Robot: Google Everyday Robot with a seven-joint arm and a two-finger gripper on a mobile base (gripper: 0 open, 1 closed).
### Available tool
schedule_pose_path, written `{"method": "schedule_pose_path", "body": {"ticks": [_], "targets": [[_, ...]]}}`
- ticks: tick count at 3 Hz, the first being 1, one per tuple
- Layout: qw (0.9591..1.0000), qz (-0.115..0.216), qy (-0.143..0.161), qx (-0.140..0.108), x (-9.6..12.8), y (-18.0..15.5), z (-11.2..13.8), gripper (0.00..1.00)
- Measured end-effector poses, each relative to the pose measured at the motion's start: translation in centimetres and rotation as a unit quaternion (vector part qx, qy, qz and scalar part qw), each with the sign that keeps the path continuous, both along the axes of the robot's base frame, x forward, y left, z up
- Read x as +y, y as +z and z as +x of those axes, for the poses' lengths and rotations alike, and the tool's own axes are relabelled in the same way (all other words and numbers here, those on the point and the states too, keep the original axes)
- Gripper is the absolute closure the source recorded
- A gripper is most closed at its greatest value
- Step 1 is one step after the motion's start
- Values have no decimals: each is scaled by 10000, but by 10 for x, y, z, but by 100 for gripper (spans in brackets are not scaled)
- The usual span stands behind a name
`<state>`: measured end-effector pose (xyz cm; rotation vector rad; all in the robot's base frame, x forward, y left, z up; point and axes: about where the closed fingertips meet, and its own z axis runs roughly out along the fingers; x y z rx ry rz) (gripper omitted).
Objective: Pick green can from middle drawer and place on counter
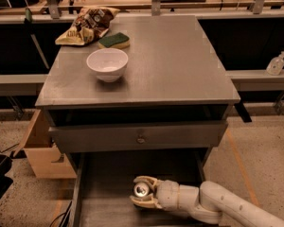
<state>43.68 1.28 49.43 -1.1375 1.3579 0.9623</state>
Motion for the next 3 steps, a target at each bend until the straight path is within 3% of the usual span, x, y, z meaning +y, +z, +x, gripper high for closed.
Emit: {"method": "schedule_pose_path", "body": {"ticks": [1, 2, 3], "targets": [[9994, 169, -291, 119, -21, 71, -9, 100], [9967, 239, -700, 328, -50, 136, 2, 100], [9912, 199, -1216, 479, -76, 191, 13, 100]]}}
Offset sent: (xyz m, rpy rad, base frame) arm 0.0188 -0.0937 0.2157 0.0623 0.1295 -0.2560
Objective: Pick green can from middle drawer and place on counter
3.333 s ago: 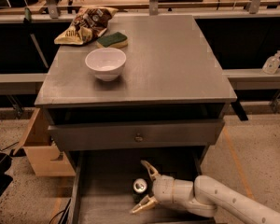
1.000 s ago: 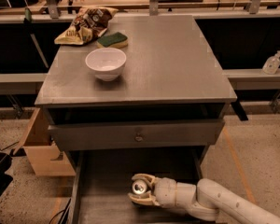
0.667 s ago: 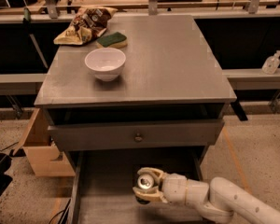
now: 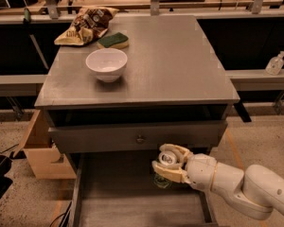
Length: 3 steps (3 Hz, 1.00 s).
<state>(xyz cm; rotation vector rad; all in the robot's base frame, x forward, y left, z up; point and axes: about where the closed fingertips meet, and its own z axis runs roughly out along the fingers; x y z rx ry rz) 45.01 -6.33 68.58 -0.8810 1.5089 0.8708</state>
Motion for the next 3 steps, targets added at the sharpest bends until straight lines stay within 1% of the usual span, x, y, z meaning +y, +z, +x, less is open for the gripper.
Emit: {"method": "schedule_pose_path", "body": {"ticks": [1, 2, 3], "targets": [[9979, -358, -524, -153, -13, 50, 6, 100], [9979, -353, -520, -150, -13, 50, 6, 100], [9979, -356, -524, -113, -10, 89, 6, 100]]}}
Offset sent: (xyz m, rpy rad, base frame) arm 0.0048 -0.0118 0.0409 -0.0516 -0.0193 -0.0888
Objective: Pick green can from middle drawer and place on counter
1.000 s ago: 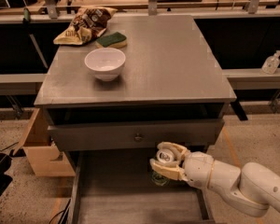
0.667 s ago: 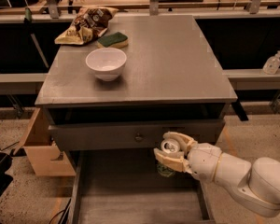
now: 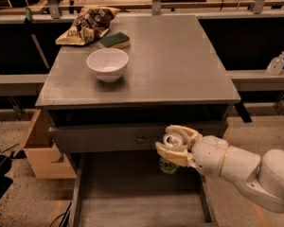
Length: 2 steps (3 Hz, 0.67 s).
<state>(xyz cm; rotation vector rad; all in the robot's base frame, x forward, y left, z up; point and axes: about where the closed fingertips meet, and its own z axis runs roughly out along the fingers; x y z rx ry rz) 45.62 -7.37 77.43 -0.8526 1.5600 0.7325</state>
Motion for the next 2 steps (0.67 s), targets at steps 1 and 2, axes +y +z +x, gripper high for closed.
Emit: {"method": "schedule_pose_path", "body": {"ticks": [1, 2], "targets": [[9999, -4, -90, 58, -5, 53, 4, 100], [9996, -2, -295, 7, -15, 118, 27, 100]]}}
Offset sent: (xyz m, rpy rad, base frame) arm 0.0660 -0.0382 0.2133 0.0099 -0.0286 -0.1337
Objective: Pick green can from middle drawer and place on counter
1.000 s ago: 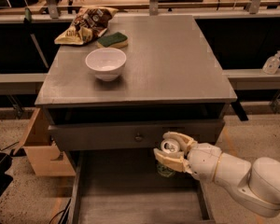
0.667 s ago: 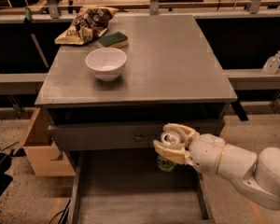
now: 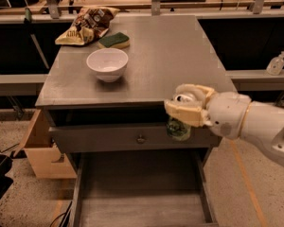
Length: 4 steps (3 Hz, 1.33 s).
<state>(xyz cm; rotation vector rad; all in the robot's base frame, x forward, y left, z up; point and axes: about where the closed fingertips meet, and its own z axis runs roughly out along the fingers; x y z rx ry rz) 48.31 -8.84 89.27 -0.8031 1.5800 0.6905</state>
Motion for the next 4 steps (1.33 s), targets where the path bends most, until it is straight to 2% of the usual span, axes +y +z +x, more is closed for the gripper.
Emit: {"method": "schedule_pose_path", "body": {"ticks": [1, 2, 3, 4], "targets": [[9996, 55, -227, -157, -13, 59, 35, 100], [9979, 144, -484, -399, -32, 106, 84, 100], [9939, 178, -787, -747, -42, 147, 149, 100], [9939, 178, -788, -746, -42, 147, 149, 100]]}}
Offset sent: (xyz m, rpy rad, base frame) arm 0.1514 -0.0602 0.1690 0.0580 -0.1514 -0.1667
